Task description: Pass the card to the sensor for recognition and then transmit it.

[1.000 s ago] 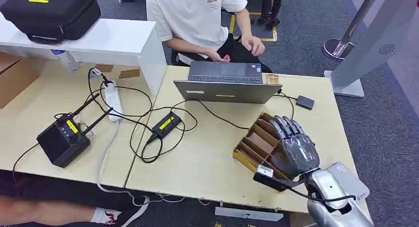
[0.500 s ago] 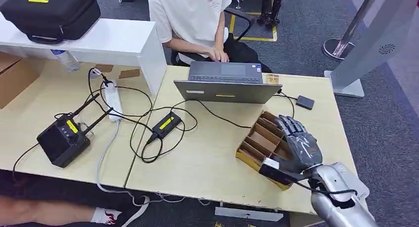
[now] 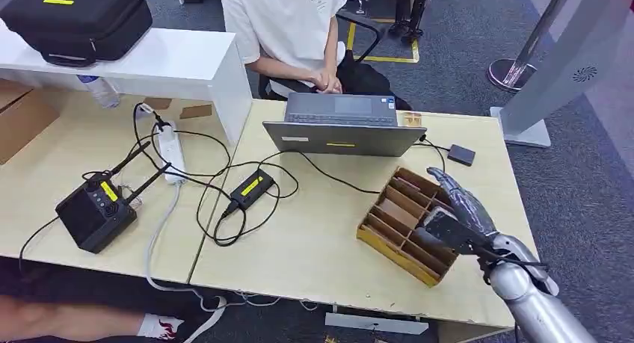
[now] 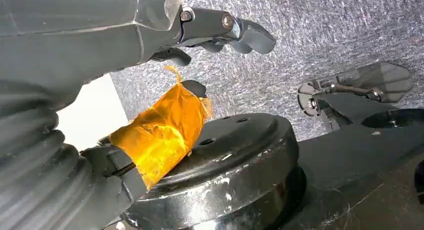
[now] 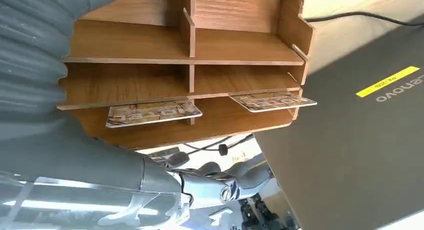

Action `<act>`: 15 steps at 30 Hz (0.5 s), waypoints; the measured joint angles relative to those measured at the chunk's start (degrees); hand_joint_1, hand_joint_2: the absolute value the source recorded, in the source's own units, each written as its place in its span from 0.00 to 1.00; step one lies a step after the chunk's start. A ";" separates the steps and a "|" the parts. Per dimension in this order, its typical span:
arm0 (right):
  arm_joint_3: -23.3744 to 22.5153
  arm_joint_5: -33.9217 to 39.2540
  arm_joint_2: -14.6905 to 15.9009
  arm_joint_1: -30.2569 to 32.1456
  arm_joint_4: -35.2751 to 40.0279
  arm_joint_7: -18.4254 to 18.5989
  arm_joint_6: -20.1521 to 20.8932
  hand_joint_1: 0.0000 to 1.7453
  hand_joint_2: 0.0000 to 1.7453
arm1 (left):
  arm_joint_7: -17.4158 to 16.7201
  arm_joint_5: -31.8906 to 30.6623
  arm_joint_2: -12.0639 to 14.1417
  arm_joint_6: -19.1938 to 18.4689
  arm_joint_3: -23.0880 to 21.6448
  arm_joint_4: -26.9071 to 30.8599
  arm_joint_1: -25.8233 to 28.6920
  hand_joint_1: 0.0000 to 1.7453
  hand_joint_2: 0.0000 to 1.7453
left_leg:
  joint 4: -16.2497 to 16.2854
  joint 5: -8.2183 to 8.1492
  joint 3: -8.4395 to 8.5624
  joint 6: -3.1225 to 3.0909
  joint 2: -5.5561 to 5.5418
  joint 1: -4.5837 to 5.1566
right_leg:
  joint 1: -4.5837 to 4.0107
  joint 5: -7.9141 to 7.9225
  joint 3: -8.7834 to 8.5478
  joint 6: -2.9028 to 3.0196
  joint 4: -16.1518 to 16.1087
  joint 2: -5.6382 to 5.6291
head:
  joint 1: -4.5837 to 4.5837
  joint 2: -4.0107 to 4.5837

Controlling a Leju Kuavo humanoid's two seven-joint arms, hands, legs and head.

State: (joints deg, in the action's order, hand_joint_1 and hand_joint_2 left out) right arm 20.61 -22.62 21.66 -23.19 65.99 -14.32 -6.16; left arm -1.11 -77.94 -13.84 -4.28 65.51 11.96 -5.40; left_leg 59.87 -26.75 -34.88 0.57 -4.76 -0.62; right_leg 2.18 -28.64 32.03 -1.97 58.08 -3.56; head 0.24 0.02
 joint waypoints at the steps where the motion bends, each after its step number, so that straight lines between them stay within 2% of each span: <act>1: 0.02 0.00 0.00 -0.18 -0.20 -0.04 0.00 0.00 1.00 | -0.02 -0.04 0.00 0.00 0.02 0.00 0.00 0.00 1.00 | 0.00 0.00 0.00 0.00 0.00 0.00 | 0.00 0.00 0.00 0.00 0.00 0.00 | -0.02 0.00; 10: 0.31 0.15 -0.05 -0.99 -1.29 -0.37 -0.37 0.00 1.00 | -0.05 -0.04 0.00 0.00 0.00 0.00 0.00 0.00 1.00 | 0.00 0.00 0.00 0.00 -0.01 0.00 | 0.00 0.01 -0.01 -0.01 0.00 0.00 | 0.00 -0.02; 15: 0.39 -0.02 -0.13 -1.04 -1.62 -0.53 -1.86 0.00 1.00 | -0.07 -0.07 0.00 0.00 0.02 0.00 0.00 0.00 1.00 | 0.00 0.00 0.00 0.00 -0.02 0.00 | 0.00 0.01 0.00 -0.01 0.00 0.01 | 0.00 0.00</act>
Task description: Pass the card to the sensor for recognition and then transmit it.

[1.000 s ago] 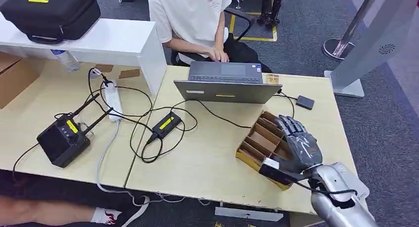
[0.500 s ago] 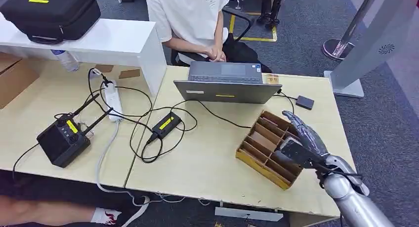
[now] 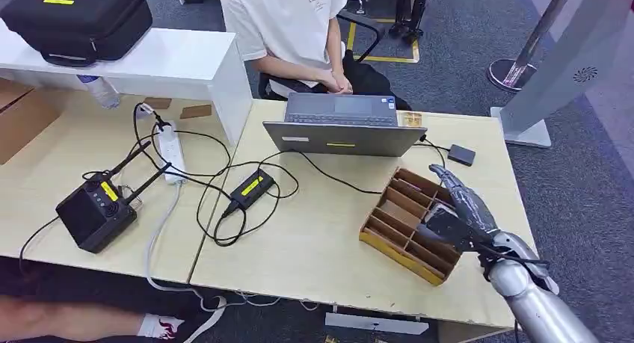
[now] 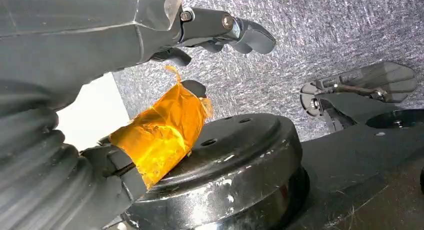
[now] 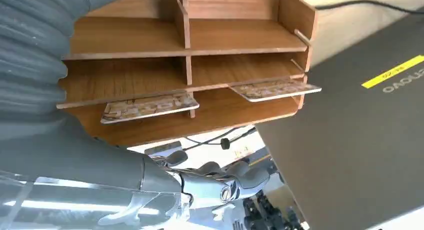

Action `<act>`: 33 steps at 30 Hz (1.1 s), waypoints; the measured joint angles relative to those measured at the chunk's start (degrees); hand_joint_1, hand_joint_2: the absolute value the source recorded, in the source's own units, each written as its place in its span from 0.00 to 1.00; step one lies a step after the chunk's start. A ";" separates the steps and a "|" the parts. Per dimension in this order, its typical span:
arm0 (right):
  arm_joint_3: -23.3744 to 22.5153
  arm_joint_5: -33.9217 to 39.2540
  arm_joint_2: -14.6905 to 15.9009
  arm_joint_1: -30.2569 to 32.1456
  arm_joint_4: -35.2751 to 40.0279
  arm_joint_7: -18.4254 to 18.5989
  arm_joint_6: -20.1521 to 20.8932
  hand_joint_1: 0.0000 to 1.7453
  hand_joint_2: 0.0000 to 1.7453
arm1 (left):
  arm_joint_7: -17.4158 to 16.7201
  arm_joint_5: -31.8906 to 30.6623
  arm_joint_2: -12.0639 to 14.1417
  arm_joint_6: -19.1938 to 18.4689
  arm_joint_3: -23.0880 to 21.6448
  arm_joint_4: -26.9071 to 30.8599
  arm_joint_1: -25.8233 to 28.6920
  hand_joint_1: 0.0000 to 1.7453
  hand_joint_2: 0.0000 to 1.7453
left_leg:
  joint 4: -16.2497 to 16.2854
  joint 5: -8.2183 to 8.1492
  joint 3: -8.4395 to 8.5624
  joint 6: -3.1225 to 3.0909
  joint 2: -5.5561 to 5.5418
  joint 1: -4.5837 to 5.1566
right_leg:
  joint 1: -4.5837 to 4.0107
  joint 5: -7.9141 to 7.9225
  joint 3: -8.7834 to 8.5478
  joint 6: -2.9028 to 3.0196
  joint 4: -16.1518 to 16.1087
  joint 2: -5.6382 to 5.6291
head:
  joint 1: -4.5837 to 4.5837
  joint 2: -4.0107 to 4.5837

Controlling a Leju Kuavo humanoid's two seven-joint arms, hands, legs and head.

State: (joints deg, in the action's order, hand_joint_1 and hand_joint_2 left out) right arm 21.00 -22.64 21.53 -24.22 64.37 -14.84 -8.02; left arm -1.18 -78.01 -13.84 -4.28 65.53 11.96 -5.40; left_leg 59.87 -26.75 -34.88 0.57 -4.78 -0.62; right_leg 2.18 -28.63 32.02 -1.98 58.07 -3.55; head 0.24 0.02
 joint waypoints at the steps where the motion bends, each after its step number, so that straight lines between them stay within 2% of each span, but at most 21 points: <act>1: 0.00 0.04 0.00 -0.01 -0.11 -0.02 -0.33 0.00 1.00 | 0.00 -0.02 0.00 0.00 -0.02 0.00 0.00 0.00 1.00 | 0.00 0.00 0.00 0.00 0.00 0.00 | 0.00 0.00 0.00 0.00 0.00 0.00 | 0.00 0.00; 9: -0.28 -0.18 0.00 0.06 -0.92 -0.92 -2.49 0.00 1.00 | -0.07 -0.11 0.00 0.00 -0.02 0.00 0.01 0.00 1.00 | 0.00 0.00 -0.01 0.00 0.00 0.00 | 0.00 0.00 0.00 0.00 0.00 0.00 | 0.00 -0.02; 18: -1.99 -2.32 -0.96 1.50 0.85 -2.16 -8.87 0.00 1.00 | -0.15 -0.65 0.00 -0.02 0.00 0.00 0.00 0.00 1.00 | 0.00 0.00 -0.01 0.00 0.00 0.00 | 0.00 0.00 0.03 0.00 0.00 0.00 | -0.02 0.00; 33: -2.78 -3.74 -1.27 2.89 1.64 -2.12 -9.44 0.00 1.00 | -0.48 -1.03 0.00 -0.09 -0.02 0.00 0.00 0.00 1.00 | 0.00 0.00 -0.01 0.00 0.00 0.00 | 0.00 0.00 0.03 0.00 0.00 0.00 | 0.00 -0.02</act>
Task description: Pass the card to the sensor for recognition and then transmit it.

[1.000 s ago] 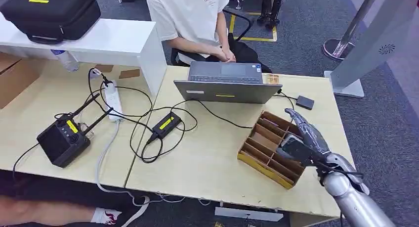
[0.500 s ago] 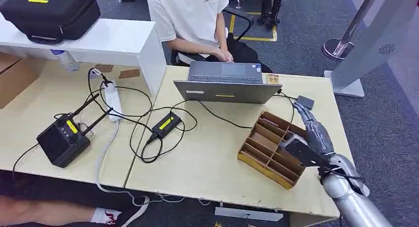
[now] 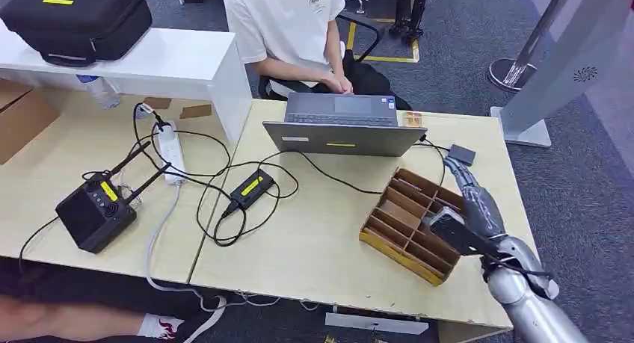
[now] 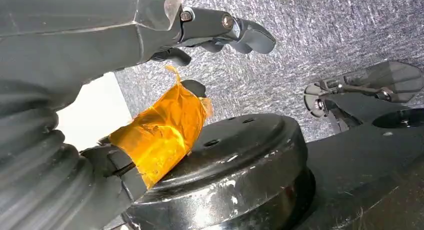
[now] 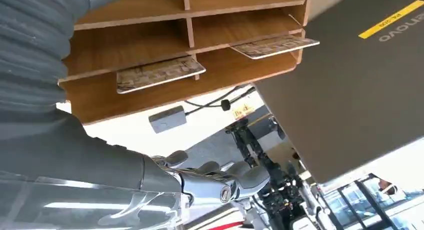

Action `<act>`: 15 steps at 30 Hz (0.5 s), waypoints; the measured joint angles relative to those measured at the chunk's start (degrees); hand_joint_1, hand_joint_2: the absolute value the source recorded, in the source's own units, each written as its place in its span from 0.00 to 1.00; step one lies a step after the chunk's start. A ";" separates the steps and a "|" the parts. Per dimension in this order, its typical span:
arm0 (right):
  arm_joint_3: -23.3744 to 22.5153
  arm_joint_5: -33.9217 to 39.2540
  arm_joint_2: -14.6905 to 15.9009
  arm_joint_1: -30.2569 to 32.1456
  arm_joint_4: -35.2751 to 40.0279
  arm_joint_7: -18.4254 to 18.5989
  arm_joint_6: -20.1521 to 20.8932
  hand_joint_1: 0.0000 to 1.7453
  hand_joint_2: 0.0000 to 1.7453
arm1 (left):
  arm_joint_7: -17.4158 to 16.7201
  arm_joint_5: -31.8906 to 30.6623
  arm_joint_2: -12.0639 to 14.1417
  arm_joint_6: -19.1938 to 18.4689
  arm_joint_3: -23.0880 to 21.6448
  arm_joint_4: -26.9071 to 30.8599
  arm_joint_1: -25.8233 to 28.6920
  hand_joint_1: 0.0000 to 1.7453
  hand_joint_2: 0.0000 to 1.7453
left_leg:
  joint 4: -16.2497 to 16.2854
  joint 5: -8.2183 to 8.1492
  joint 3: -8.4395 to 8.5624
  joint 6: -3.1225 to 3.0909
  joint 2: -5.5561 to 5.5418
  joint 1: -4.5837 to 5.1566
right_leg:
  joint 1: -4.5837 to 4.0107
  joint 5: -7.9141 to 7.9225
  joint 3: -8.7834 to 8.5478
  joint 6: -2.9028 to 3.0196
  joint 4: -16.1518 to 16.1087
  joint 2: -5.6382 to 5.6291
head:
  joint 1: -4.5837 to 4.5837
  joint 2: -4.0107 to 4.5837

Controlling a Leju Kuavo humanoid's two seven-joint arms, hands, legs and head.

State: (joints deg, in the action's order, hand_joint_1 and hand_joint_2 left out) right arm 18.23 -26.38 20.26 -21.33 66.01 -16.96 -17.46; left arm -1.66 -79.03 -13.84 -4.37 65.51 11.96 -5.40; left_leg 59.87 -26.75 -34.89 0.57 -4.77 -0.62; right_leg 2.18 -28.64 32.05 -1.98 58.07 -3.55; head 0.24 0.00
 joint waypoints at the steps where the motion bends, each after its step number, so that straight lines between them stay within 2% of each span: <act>1: -0.02 -0.39 0.00 0.12 -0.02 0.02 -0.04 0.00 1.00 | 0.00 0.00 0.00 0.00 0.02 0.00 0.00 0.00 1.00 | 0.00 0.00 0.00 0.00 0.00 0.00 | 0.00 0.00 0.00 0.00 0.00 0.00 | 0.00 0.02; 15: -0.37 -1.51 0.00 1.62 -0.02 0.04 -0.31 0.00 1.00 | -0.17 -0.35 0.00 0.00 0.00 0.00 0.00 0.00 1.00 | 0.00 0.00 0.00 0.00 0.00 0.00 | 0.00 0.00 0.01 0.00 0.00 0.00 | 0.00 0.00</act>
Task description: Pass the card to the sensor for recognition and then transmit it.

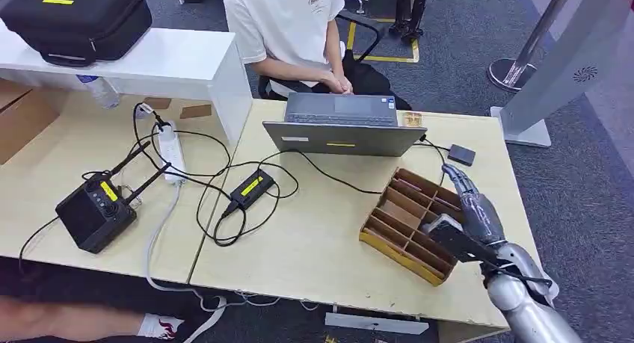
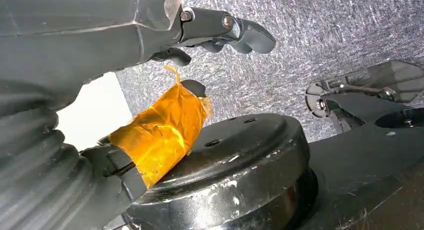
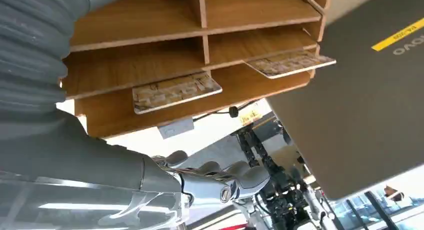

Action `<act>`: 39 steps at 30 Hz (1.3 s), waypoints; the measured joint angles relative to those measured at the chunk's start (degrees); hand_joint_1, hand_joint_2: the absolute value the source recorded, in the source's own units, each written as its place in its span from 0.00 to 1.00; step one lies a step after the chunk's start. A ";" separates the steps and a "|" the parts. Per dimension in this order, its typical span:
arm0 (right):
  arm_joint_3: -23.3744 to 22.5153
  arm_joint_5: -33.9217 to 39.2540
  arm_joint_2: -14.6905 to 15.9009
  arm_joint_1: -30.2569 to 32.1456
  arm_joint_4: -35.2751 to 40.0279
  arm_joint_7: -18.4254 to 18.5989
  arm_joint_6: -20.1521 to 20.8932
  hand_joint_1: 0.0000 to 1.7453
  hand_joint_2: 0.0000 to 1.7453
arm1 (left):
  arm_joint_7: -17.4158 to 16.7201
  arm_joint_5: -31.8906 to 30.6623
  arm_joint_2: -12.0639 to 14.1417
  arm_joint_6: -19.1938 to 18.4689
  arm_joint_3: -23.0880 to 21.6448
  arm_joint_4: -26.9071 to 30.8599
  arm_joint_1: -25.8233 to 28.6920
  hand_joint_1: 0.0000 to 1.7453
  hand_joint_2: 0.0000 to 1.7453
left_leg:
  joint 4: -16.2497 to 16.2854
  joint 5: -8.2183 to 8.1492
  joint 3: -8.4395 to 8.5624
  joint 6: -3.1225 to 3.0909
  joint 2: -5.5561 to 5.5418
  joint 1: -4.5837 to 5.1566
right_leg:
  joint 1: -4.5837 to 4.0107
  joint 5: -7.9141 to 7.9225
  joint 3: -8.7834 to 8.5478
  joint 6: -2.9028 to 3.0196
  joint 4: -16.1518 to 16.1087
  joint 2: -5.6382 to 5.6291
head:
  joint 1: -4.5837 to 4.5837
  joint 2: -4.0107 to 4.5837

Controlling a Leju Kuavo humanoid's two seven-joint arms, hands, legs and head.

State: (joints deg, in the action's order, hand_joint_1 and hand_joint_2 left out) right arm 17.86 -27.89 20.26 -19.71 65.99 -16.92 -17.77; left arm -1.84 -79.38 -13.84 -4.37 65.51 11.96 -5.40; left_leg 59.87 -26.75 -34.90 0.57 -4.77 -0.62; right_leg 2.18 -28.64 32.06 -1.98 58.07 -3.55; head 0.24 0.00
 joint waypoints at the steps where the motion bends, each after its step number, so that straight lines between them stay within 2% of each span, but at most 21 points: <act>1: 0.00 -0.02 0.00 0.11 0.00 0.00 -0.04 0.00 1.00 | 0.00 -0.07 0.00 0.00 0.00 0.00 0.00 0.00 1.00 | 0.00 0.00 0.00 0.00 0.00 0.00 | 0.00 0.00 0.00 0.00 0.00 0.00 | 0.00 0.02; 18: -0.17 -0.20 -0.09 0.85 0.00 0.00 -0.42 0.00 1.00 | -0.37 -0.44 0.00 -0.09 0.00 0.00 0.00 0.00 1.00 | 0.00 0.00 0.00 0.00 0.00 0.00 | 0.00 0.00 0.00 0.00 0.00 0.00 | 0.00 0.02; 39: -3.89 -1.09 0.33 1.92 0.02 -0.07 -2.23 0.00 1.00 | -0.52 -0.92 0.02 -0.44 0.00 0.00 0.01 0.00 1.00 | 0.00 0.00 0.00 0.00 0.00 0.00 | 0.01 0.00 0.02 0.00 0.00 0.00 | 0.00 0.00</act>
State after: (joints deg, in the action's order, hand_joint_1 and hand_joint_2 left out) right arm 13.97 -28.98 20.59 -17.79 66.01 -16.98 -20.00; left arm -2.36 -80.30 -13.81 -4.81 65.51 11.96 -5.39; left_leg 59.87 -26.75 -34.90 0.57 -4.77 -0.62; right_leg 2.19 -28.64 32.08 -1.98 58.07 -3.56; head 0.24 0.00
